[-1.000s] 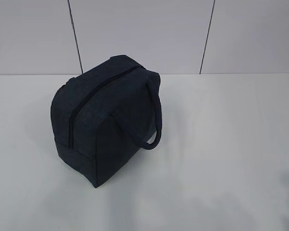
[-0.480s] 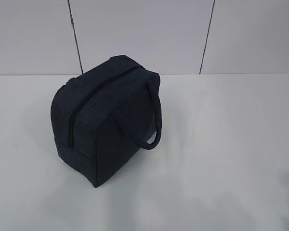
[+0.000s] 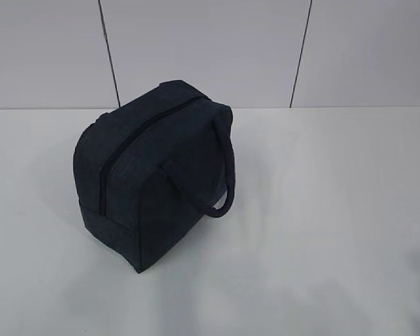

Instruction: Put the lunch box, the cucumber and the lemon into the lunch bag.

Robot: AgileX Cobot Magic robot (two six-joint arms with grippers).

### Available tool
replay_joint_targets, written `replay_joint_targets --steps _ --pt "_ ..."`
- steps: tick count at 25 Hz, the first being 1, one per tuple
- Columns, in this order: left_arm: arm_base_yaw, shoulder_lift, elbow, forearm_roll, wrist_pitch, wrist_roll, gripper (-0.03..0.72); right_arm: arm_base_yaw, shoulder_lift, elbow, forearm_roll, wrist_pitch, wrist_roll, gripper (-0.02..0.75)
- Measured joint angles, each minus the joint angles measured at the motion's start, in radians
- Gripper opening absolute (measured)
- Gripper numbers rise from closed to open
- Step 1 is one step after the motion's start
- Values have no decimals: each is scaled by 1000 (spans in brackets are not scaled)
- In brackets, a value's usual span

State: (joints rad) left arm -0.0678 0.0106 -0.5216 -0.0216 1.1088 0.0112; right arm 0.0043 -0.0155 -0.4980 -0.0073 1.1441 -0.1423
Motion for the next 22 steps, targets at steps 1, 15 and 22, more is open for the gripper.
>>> replay_joint_targets --steps 1,15,22 --pt "0 0 0 0 0 0 403 0 0 0 0 0 0 530" --pt "0 0 0 0 0 0 364 0 0 0 0 0 1 530" --pt "0 0 0 0 0 0 325 0 0 0 0 0 1 530"
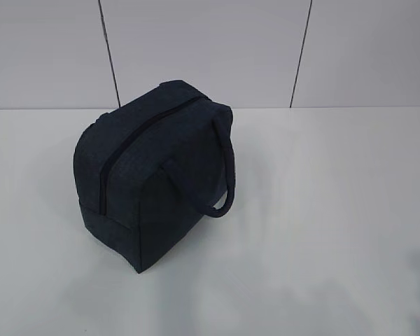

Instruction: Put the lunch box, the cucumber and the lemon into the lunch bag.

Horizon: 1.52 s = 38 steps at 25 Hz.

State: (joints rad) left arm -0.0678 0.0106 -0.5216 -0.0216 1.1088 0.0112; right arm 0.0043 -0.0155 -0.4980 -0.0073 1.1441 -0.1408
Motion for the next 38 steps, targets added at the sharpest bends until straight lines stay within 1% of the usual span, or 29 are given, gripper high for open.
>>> replay_joint_targets --steps 18,38 --pt "0 0 0 0 0 0 257 0 0 0 0 0 0 530" --pt "0 0 0 0 0 0 253 0 0 0 0 0 0 530"
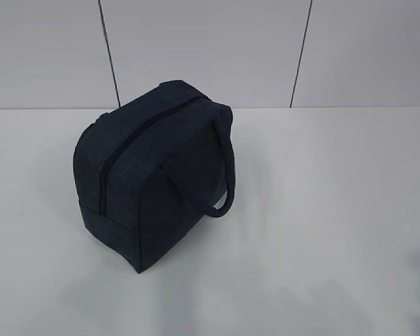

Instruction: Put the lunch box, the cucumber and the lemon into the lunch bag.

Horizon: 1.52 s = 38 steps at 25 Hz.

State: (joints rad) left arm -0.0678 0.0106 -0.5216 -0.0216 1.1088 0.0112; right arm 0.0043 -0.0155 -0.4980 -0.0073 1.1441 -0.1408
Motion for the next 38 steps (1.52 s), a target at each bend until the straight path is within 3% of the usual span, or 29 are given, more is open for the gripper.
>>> replay_joint_targets --steps 38 --pt "0 0 0 0 0 0 253 0 0 0 0 0 0 530"
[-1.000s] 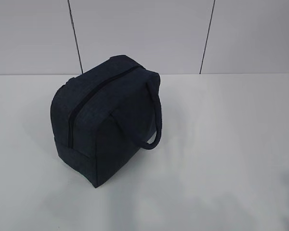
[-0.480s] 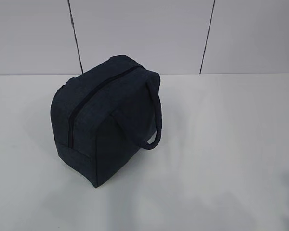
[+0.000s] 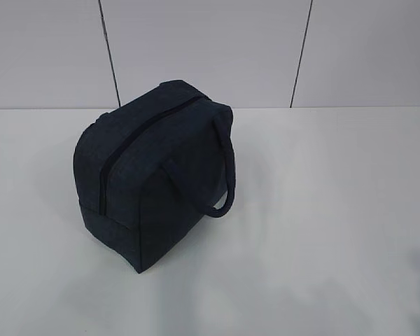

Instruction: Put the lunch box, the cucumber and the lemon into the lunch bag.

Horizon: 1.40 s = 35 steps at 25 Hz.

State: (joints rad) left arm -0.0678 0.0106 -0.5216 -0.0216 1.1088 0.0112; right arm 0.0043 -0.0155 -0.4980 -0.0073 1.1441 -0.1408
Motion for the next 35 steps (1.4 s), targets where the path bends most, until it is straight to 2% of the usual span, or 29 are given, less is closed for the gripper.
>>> replay_joint_targets --steps 35 --pt "0 0 0 0 0 0 244 0 0 0 0 2 0 530"
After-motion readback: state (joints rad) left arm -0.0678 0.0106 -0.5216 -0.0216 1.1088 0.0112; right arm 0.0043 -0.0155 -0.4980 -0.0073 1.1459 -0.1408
